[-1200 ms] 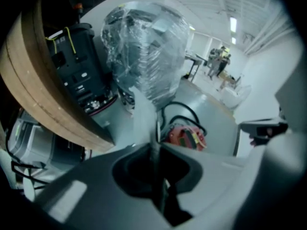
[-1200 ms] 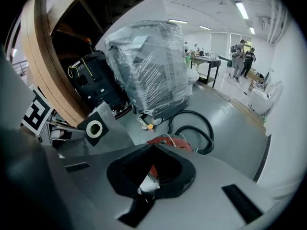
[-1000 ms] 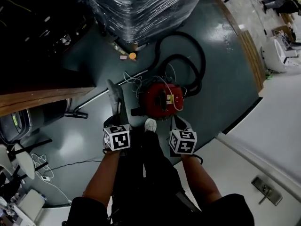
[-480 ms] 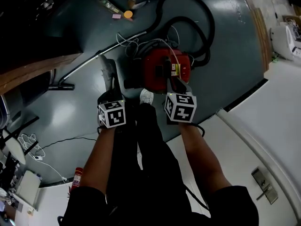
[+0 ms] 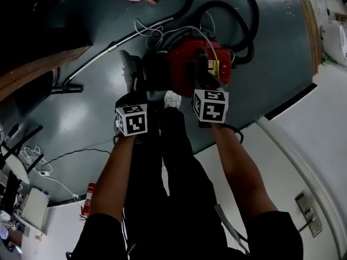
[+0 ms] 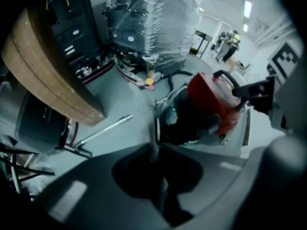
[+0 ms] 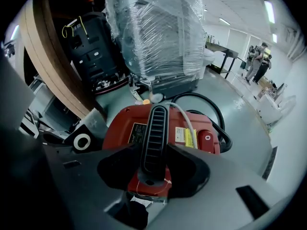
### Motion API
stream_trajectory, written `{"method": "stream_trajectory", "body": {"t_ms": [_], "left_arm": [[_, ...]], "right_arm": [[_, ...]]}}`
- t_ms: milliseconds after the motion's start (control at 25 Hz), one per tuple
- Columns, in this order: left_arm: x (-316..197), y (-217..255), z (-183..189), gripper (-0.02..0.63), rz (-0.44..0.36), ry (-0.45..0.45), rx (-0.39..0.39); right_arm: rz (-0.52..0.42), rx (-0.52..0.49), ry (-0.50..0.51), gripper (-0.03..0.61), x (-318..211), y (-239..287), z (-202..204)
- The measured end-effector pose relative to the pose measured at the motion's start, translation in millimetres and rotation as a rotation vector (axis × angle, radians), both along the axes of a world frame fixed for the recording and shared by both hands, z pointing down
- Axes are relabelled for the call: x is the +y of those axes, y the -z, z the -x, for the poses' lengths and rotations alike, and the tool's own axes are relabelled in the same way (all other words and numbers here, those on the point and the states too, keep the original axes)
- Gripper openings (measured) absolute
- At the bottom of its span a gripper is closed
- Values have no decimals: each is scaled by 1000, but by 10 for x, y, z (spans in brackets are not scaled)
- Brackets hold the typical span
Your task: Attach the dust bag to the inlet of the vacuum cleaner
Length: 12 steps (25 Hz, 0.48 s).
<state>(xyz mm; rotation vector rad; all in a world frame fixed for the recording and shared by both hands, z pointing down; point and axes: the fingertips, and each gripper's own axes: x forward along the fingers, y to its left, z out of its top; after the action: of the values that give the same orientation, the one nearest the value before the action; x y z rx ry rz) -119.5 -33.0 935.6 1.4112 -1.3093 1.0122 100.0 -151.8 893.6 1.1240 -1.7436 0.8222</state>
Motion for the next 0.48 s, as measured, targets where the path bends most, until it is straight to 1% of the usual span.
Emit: {"method": "stream_trajectory", "body": {"t_ms": [80, 200, 360, 480], "left_arm": [[17, -56, -1, 25, 10, -8, -7], [59, -115, -45, 25, 24, -16, -8], [109, -184, -147, 25, 43, -15, 4], [84, -202, -221, 25, 41, -10, 17]], "right_arm": [[9, -12, -21, 158, -8, -42, 1], [33, -53, -78, 144, -6, -56, -9], [51, -36, -67, 144, 7, -68, -3], [67, -29, -54, 144, 8, -75, -4]]}}
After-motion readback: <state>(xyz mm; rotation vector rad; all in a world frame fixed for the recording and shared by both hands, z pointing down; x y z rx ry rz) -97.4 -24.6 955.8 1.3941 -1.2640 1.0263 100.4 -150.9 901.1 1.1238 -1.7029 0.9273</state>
